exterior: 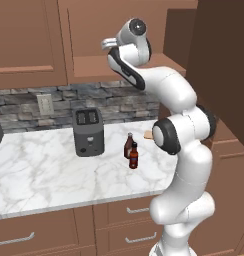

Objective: There are various items on the counter. Only move the condiments/shakers into the cabinet.

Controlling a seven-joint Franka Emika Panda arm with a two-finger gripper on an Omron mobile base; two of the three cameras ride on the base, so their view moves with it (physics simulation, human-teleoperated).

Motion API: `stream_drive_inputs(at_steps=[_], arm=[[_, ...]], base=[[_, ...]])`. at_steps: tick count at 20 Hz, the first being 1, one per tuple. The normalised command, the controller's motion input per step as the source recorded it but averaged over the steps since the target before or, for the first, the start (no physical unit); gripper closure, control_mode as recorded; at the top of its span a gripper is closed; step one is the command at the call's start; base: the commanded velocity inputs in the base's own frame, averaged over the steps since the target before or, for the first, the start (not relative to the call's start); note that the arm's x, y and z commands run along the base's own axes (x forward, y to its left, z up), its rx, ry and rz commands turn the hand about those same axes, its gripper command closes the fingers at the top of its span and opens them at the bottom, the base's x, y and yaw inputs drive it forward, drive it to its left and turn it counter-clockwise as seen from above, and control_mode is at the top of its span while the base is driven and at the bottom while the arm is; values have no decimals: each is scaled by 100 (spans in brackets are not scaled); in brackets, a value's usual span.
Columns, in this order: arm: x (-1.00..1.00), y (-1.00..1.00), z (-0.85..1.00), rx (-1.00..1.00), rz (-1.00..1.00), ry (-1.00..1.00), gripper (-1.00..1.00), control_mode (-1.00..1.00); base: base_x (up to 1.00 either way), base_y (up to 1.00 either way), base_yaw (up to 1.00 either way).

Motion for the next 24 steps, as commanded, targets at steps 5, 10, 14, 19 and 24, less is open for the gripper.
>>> stream_drive_inputs(at_steps=[5,10,14,19,24], arm=[[6,0,-16,0,0,-1,-100,-100],[0,0,-1,0,0,-1,-100,-100],[-44,0,0,-2,0,-9,-100,-100],[-100,2,-1,-4,0,-31,-100,-100],[-100,1,-24,-1,-12,-24,-100,-100]], base=[[0,0,0],[0,0,0],[0,0,0],[0,0,0],[0,0,0]])
